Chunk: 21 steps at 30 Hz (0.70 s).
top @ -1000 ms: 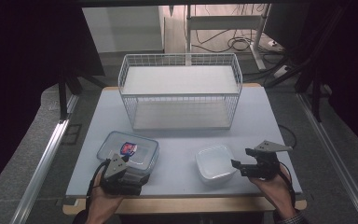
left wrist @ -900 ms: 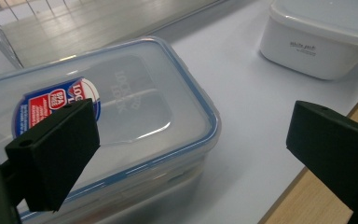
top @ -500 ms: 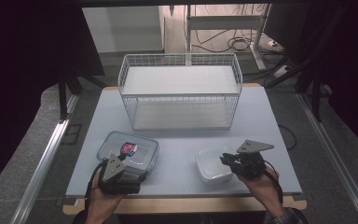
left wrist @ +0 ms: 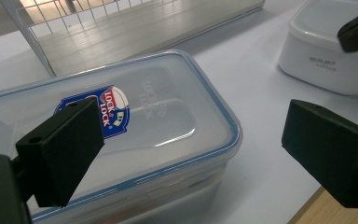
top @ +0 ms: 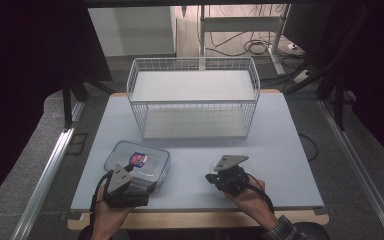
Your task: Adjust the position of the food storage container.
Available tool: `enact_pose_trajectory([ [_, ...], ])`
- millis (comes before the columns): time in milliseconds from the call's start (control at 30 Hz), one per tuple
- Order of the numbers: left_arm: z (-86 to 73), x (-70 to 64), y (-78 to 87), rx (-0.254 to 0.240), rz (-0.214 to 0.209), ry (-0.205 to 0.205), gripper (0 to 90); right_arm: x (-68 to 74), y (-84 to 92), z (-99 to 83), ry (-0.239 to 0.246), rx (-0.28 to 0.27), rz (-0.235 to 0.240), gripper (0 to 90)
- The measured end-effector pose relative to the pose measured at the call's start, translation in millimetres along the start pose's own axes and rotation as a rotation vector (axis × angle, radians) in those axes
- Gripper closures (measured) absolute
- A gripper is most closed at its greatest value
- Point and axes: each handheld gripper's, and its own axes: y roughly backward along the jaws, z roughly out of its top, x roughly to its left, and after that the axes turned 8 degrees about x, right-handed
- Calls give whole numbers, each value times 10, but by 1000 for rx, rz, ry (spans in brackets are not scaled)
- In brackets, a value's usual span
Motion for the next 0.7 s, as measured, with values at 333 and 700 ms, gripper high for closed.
enact_pose_trajectory([
  [333,-8,-15,-19,18,7,-19,59,-107,0,-81,-35,12,-44,894],
  [700,-13,-11,-20,17,6,-23,66,-447,155,-285,-133,4,-140,894],
])
